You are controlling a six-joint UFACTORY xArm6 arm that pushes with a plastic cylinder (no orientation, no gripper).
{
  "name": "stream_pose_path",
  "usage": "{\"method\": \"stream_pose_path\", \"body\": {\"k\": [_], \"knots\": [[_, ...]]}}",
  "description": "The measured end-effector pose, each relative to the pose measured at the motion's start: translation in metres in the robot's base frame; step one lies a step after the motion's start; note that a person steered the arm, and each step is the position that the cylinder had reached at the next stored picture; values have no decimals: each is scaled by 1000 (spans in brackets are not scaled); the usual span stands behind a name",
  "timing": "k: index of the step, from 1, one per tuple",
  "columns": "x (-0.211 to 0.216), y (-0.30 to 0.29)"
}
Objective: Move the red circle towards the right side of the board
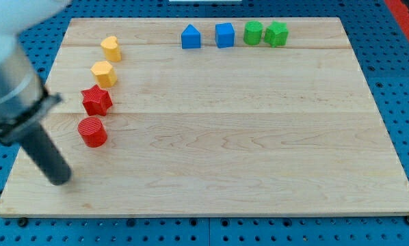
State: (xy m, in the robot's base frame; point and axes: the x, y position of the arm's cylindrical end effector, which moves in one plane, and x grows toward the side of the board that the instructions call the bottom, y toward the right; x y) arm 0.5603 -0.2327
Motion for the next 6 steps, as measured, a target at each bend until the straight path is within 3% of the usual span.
{"method": "stream_pose_path", "body": {"k": [2,4,6], "knots": [[-54,-32],[-79,61],[-62,142]]}}
